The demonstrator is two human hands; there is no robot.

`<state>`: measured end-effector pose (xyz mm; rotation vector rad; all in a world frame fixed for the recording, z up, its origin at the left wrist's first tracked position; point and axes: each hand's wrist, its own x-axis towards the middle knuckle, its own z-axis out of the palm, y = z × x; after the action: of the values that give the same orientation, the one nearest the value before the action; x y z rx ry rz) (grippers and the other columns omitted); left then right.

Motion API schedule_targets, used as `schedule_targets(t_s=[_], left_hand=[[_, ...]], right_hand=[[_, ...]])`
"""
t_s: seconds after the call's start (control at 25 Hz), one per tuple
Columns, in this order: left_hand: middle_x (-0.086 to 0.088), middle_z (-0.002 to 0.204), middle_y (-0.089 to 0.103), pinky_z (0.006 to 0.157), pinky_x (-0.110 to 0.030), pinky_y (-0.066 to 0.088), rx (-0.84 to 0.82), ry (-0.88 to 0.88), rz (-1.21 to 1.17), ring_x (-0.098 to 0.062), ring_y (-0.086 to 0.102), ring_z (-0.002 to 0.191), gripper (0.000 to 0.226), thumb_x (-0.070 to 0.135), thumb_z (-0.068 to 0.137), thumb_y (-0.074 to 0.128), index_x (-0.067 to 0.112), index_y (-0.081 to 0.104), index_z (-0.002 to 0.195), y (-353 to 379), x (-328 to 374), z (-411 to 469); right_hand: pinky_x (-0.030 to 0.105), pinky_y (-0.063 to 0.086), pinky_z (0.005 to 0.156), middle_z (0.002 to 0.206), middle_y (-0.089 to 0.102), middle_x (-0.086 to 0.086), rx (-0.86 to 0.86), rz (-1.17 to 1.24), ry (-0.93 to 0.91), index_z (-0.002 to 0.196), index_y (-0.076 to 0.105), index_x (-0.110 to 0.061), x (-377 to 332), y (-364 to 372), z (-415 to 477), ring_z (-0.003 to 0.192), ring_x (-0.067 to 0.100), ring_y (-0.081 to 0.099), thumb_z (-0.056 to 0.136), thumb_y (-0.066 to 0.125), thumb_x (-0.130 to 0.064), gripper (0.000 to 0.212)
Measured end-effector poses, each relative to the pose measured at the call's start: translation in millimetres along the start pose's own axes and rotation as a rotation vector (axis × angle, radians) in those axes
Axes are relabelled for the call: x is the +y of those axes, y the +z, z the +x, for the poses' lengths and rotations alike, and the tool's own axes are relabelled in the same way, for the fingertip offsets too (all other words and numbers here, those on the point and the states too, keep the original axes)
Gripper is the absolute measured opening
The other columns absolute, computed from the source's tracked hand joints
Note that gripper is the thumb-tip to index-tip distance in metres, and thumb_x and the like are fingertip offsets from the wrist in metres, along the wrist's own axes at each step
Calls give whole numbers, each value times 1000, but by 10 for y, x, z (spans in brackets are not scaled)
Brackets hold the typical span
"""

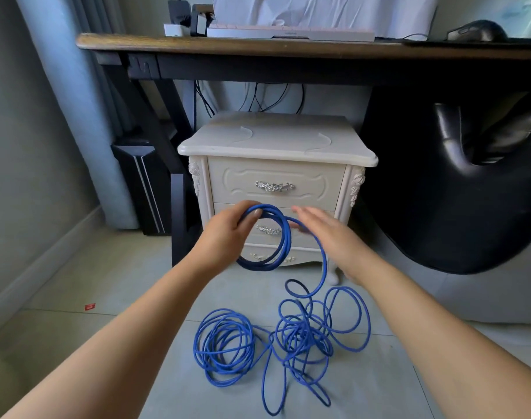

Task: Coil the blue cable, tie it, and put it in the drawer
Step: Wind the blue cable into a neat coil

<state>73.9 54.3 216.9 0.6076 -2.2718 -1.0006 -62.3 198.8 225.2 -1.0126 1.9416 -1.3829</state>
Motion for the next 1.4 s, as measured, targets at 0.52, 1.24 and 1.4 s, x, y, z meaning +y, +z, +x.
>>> schedule_targets(t_s=[0.52,1.24,1.4], left_hand=[[4,64,47,69,-33,45,-138,-346,-827,-11,49,56,20,29,100,51,13,61,104,174,103,-93],[11,47,30,44,-23,25,48,-397,-669,-10,25,42,43,48,97,52,14,48,71,22,229,8],[9,45,28,41,-22,23,290,-630,-915,-10,23,38,44,51,96,52,15,48,71,82,185,34]], right_hand=[[42,57,71,69,47,5,113,462,54,102,58,-5,0,251,62,53,12,52,102,45,-12,15],[47,54,79,78,64,9,-55,462,64,112,61,-15,-6,300,-29,75,24,65,102,43,-32,27],[44,46,86,78,66,11,-49,714,141,117,56,-12,51,499,-30,78,27,60,103,39,-35,32]])
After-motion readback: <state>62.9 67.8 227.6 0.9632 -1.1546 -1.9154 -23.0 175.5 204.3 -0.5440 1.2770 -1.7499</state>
